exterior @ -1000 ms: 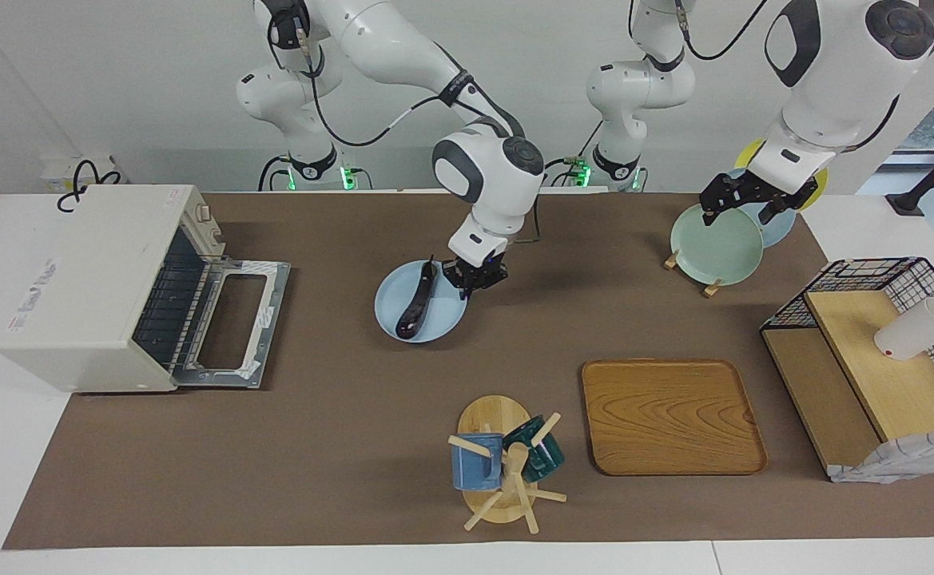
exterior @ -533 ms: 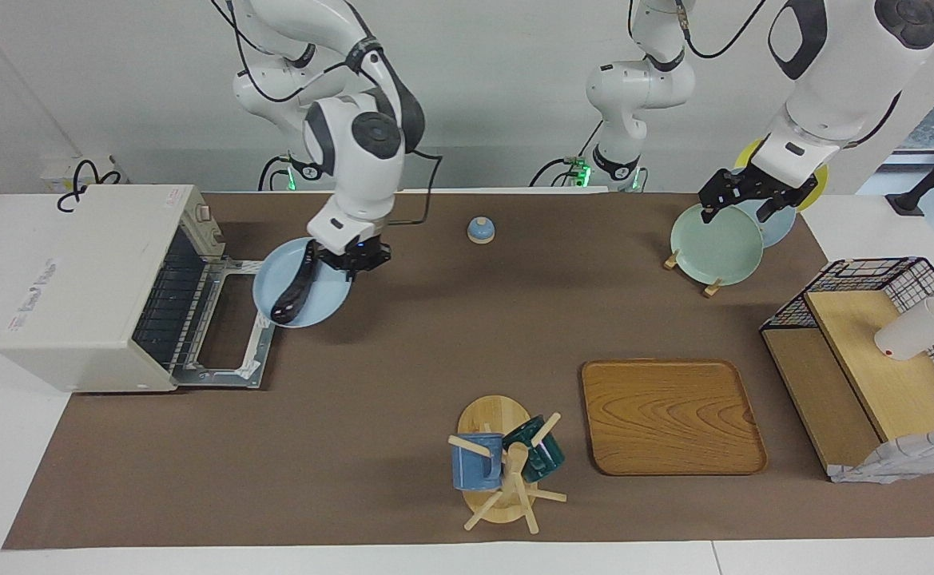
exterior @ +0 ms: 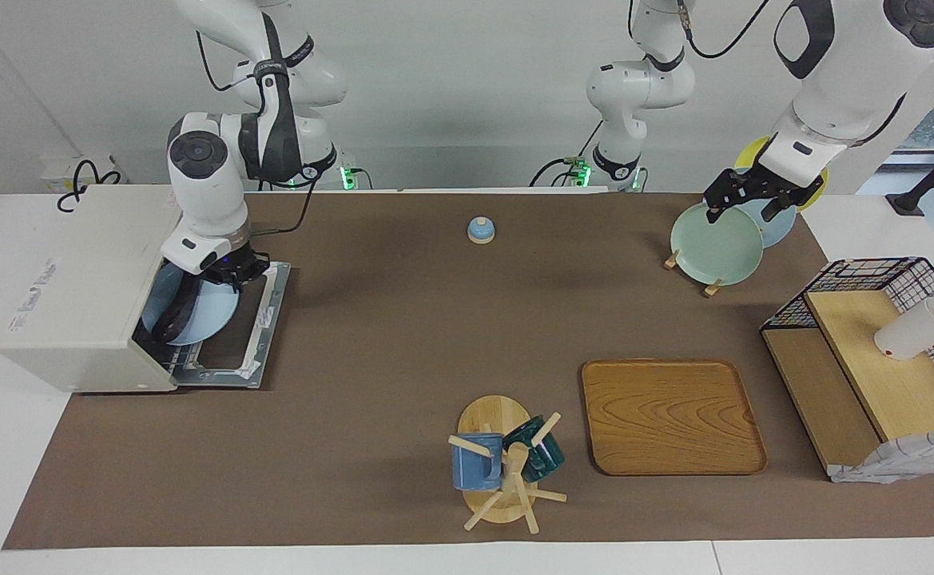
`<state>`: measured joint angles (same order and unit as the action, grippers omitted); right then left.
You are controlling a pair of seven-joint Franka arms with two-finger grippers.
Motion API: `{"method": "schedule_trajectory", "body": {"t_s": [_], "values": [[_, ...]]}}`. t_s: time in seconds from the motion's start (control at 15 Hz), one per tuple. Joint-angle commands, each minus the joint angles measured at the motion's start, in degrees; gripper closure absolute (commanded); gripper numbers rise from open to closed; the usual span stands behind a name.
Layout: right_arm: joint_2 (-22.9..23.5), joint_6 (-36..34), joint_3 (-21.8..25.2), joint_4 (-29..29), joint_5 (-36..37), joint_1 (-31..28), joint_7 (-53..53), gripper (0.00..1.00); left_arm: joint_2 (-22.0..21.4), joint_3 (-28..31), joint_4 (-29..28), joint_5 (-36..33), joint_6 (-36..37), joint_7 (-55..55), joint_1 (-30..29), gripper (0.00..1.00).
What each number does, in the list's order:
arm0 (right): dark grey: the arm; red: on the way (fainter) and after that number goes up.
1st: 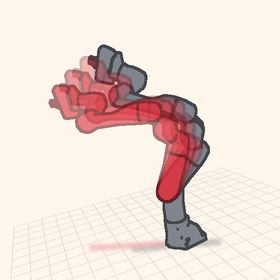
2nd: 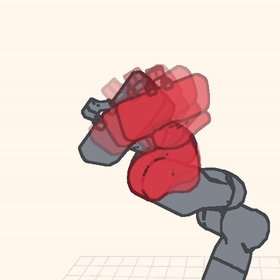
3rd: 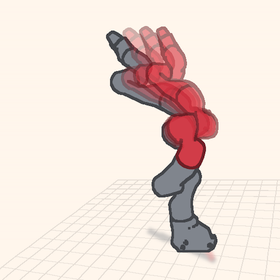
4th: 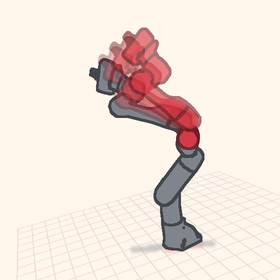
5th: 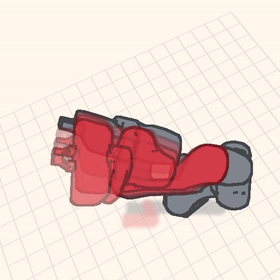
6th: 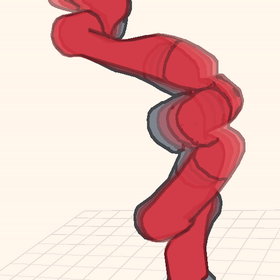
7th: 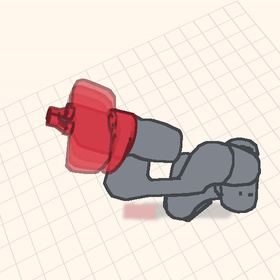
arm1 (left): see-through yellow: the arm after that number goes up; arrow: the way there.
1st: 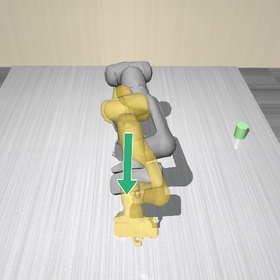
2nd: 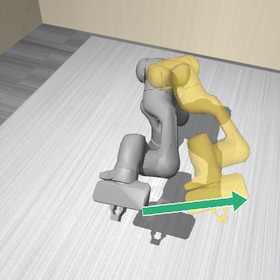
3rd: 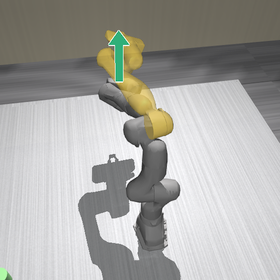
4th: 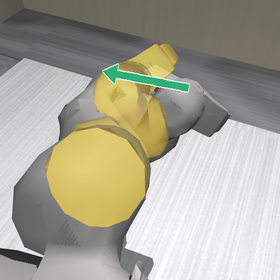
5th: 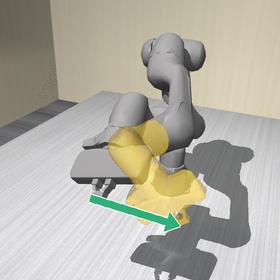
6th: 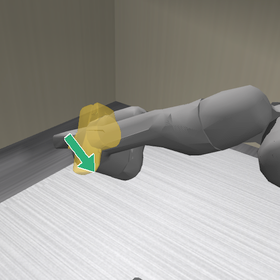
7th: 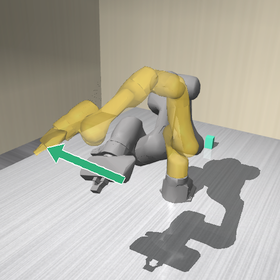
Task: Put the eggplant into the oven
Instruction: 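Carry the eggplant with the right gripper to the open oven, then push the eggplant into the oven with the right gripper and release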
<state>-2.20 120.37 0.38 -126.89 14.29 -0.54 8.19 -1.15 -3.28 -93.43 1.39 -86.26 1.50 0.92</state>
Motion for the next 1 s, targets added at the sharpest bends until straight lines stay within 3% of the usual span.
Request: {"method": "schedule_trajectory", "body": {"t_s": [0.0,0.2,0.27,0.33,0.53,0.67,0.73,0.93], "values": [[-3.2,2.7,-0.9,-4.9,0.9,-1.5,2.4,1.0,-1.3,-0.2,-0.6,0.5,0.7,0.5,-0.2,0.0],[-3.2,2.8,-1.0,-5.0,0.9,-2.5,3.8,1.0,-1.3,-0.1,-0.3,0.3,0.4,0.4,0.3,0.0],[-3.2,2.8,-1.0,-5.0,0.9,-2.9,5.3,0.93,-1.3,-0.1,-0.2,0.3,0.6,0.4,0.3,0.0],[-3.2,2.9,-0.9,-5.0,0.9,-3.6,6.1,0.76,-1.3,-0.1,-0.1,0.3,0.5,0.5,0.4,0.0],[-3.1,2.2,-1.0,-4.7,0.8,-4.6,6.4,0.73,-1.3,-0.6,0.0,0.3,1.2,0.6,-0.3,0.0],[-3.0,1.5,-1.1,-4.1,0.5,-4.6,6.4,0.62,-1.2,-0.7,0.0,0.3,1.4,0.6,-0.6,0.0],[-3.0,0.1,-1.2,-2.8,0.0,-4.1,6.4,0.56,-1.2,-0.8,0.1,0.3,1.5,0.6,-0.7,0.0],[-1.6,-9.0,-1.4,5.1,-2.4,1.6,5.2,0.57,-1.1,-2.0,0.1,0.3,1.8,0.6,-2.3,0.0]]}}
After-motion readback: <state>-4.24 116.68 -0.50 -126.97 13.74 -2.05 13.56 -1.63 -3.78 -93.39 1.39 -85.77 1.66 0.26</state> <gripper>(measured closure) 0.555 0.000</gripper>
